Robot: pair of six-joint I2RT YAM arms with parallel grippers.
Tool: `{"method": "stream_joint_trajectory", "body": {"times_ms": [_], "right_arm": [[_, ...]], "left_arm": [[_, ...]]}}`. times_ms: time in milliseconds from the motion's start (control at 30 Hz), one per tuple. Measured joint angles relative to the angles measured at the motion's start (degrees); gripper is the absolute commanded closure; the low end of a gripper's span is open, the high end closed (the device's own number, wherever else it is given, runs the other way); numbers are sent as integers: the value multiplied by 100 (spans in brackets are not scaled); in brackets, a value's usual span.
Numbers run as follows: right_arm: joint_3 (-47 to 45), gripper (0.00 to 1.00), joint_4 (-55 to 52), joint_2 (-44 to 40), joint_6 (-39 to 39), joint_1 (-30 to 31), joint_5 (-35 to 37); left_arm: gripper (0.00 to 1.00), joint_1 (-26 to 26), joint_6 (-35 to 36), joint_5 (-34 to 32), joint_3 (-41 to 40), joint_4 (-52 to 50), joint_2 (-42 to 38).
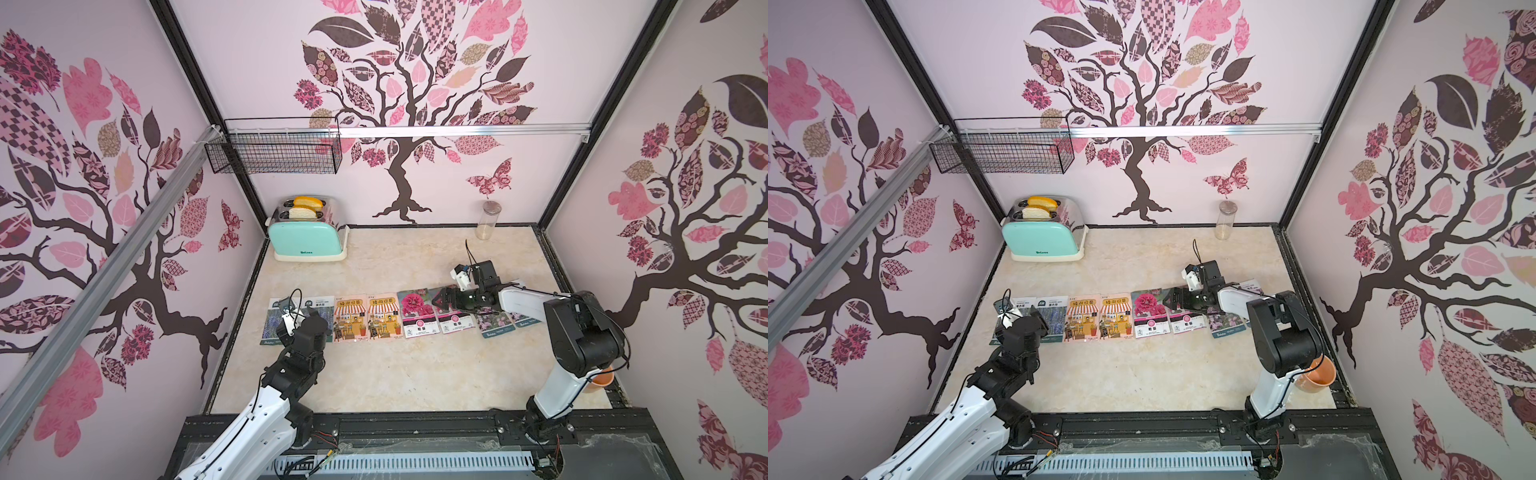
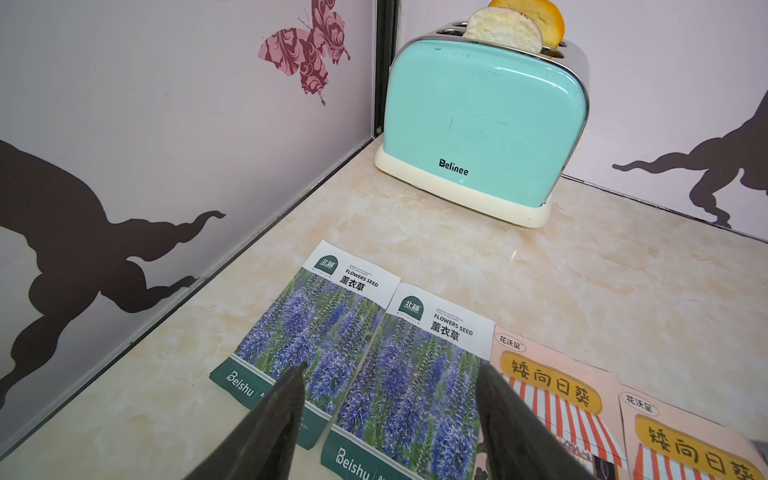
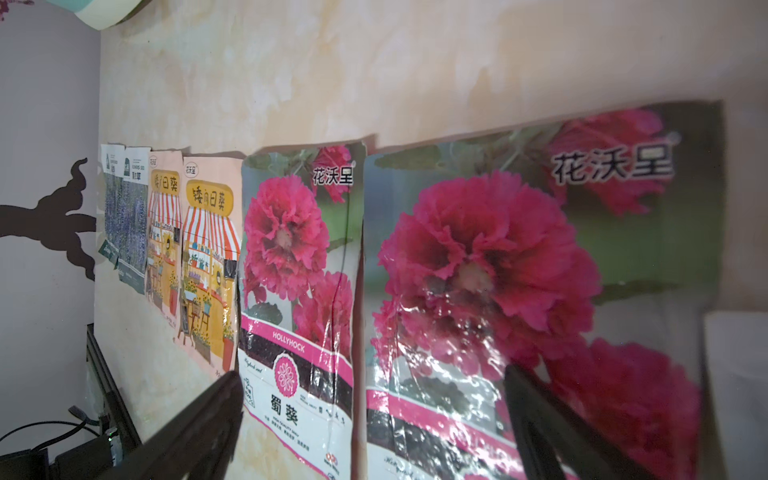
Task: Arrange the seed packets in a row
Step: Adjust the seed packet at the center of the board.
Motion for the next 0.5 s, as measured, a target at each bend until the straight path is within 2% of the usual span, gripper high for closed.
{"method": "stream_joint_trajectory", "body": {"times_ms": [333, 500], "right_arm": [[-26, 0, 15, -50, 33, -79, -72], [-116, 0, -70, -433, 153, -83, -282]], "left_arm": [[33, 22, 232, -199, -37, 232, -118], [32, 24, 372, -345, -37, 398, -98]]}}
